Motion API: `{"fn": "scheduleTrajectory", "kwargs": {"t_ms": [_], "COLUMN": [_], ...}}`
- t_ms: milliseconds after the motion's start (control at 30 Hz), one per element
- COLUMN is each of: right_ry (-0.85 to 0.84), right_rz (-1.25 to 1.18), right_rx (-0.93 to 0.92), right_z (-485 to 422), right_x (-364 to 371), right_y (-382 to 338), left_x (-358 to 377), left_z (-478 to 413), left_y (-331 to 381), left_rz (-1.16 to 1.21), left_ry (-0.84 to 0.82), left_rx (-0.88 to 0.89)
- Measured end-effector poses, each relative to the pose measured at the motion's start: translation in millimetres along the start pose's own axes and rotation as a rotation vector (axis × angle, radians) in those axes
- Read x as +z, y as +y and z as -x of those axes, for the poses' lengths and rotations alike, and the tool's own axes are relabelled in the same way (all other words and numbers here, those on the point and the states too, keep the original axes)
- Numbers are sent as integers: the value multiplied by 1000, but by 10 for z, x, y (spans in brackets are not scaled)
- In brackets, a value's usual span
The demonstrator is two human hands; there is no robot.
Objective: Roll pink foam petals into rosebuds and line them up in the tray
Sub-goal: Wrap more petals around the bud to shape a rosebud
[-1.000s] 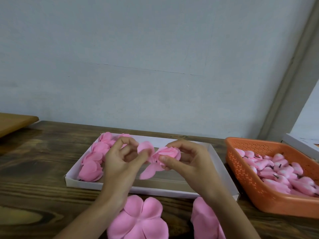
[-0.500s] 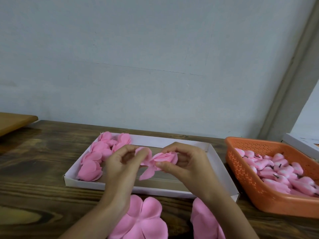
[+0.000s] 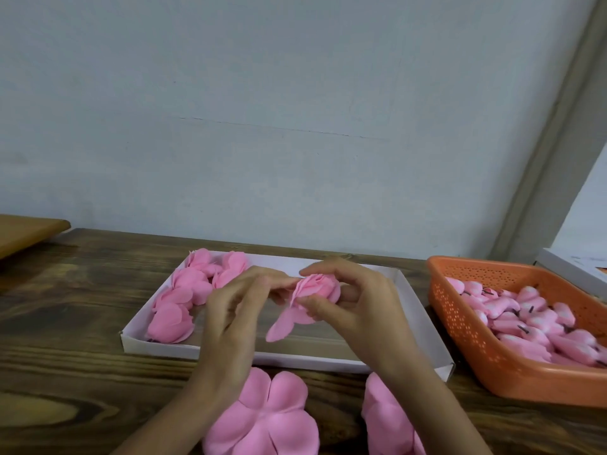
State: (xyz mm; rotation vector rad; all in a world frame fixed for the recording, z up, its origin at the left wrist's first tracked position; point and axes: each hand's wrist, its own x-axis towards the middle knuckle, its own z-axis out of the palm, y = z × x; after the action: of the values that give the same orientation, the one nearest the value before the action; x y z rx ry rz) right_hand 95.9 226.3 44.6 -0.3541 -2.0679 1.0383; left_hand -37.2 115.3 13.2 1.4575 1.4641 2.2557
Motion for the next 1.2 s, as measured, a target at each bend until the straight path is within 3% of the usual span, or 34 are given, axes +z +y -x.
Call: {"fn": "scheduleTrajectory", "kwargs": {"t_ms": [133, 267, 333, 433, 500, 600, 667, 900, 1067, 1200], "right_ry": [-43, -171, -260, -332, -325, -225, -172, 68, 32, 40], "right_rz": [-49, -93, -97, 18, 127, 307, 400, 334, 173, 252], "right_rx": [31, 67, 91, 55, -13, -91, -69, -66, -59, -206], "right_z": [-21, -15, 9, 51, 71, 82, 92, 131, 140, 123], "right_x": [-74, -123, -97, -6, 62, 129, 177, 278, 279, 258], "right_y": [-2, -43, -90, -163, -207, -265, -289, -280, -255, -243], "left_x": [-134, -252, -303, -238, -124, 25, 72, 129, 193, 124], "left_z": [-93, -259, -277, -174, -75, -11, 3, 12, -10, -32], "left_y": [-49, -114, -101, -47, 9, -25, -39, -26, 29, 90], "left_rz": [57, 244, 152, -9, 60, 121, 166, 175, 287, 379], "left_ry": [-83, -362, -553, -745, -671, -359, -255, -174, -40, 20], "left_rx": [-16, -294, -413, -355, -414, -452, -491, -561, -579, -672]}}
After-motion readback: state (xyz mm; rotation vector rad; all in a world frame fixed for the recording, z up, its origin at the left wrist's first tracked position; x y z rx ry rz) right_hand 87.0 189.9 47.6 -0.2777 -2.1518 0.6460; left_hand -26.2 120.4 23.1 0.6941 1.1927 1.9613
